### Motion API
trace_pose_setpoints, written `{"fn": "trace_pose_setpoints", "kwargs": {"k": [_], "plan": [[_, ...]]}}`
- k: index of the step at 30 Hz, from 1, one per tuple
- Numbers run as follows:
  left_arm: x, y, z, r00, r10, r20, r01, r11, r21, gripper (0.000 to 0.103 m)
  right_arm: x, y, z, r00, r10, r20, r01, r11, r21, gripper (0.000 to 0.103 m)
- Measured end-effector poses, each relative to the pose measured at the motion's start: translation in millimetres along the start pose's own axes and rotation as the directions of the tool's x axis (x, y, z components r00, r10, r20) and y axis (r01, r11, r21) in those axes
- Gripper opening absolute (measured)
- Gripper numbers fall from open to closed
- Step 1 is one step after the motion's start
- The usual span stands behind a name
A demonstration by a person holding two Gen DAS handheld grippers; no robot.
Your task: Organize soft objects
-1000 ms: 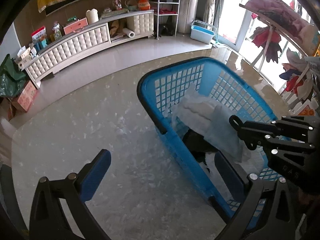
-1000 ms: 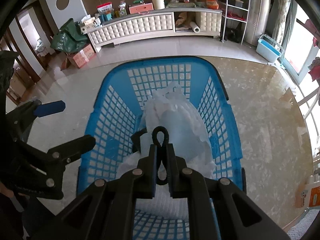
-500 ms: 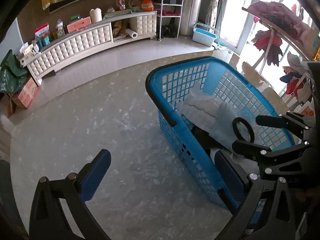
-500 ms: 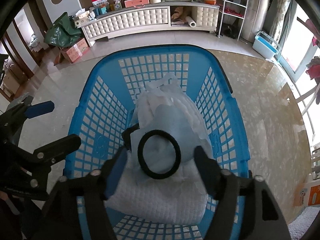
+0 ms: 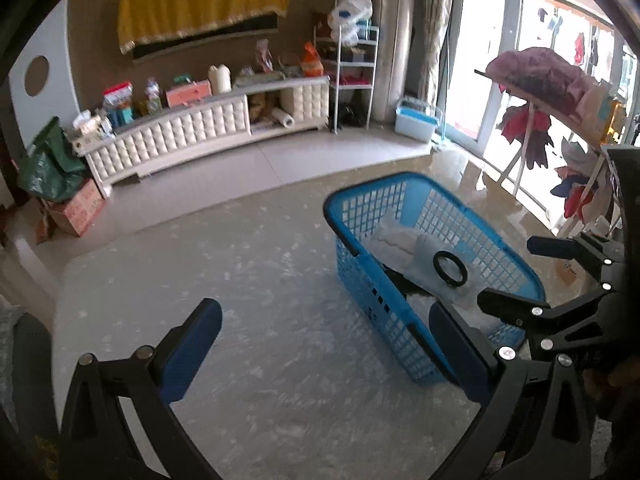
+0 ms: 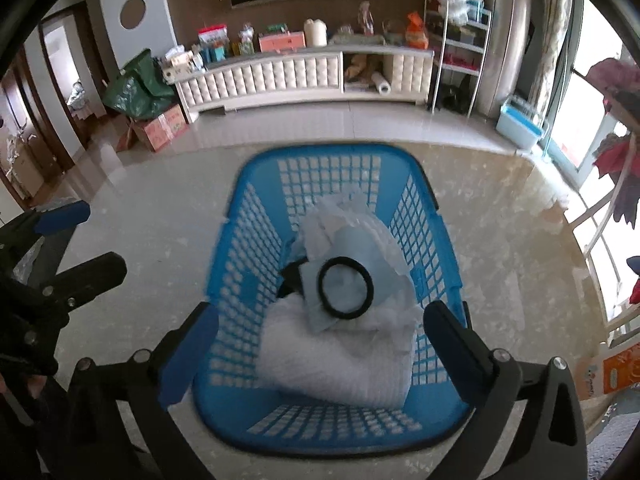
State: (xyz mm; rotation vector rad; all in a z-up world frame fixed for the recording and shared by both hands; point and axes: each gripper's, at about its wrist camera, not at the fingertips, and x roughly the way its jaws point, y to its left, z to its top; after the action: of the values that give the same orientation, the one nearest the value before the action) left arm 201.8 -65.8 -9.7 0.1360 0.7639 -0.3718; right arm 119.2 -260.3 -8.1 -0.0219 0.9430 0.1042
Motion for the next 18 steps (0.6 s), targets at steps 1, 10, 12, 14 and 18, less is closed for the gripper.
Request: {"fn": "trace_pose_setpoints", "kwargs": {"k": [1, 10, 12, 14, 18], "plan": [[-7, 0, -2, 1.000, 0.011, 0.013, -0.011, 1.000, 0.002, 0.103, -10, 4, -2, 1.000, -0.005, 0.017, 0.005, 1.000, -0.007, 0.103], [-95, 19, -34, 0.980, 0.103, 0.171, -0.093, 0.993, -0.067, 0.103, -79, 38, -20, 0.977, -0.010, 0.215, 0.013, 1.000, -0.010, 0.103], [-112, 22, -41, 0.967, 0.142, 0.212, -0.130, 0.989, -0.072, 0.103, -91, 50, -22, 0.964, -0.004, 0.265, 0.008, 1.000, -0.016, 0.103], [-122, 24, -45, 0.960, 0.153, 0.234, -0.136, 0.987, -0.087, 0.103, -100, 63, -23, 0.952, 0.008, 0.306, -0.001, 1.000, -0.026, 0.103], [-137, 33, -59, 0.953, 0.162, 0.255, -0.132, 0.983, -0.131, 0.103, -114, 83, -29, 0.923, 0.025, 0.385, -0.005, 0.999, -0.052, 0.103]]}}
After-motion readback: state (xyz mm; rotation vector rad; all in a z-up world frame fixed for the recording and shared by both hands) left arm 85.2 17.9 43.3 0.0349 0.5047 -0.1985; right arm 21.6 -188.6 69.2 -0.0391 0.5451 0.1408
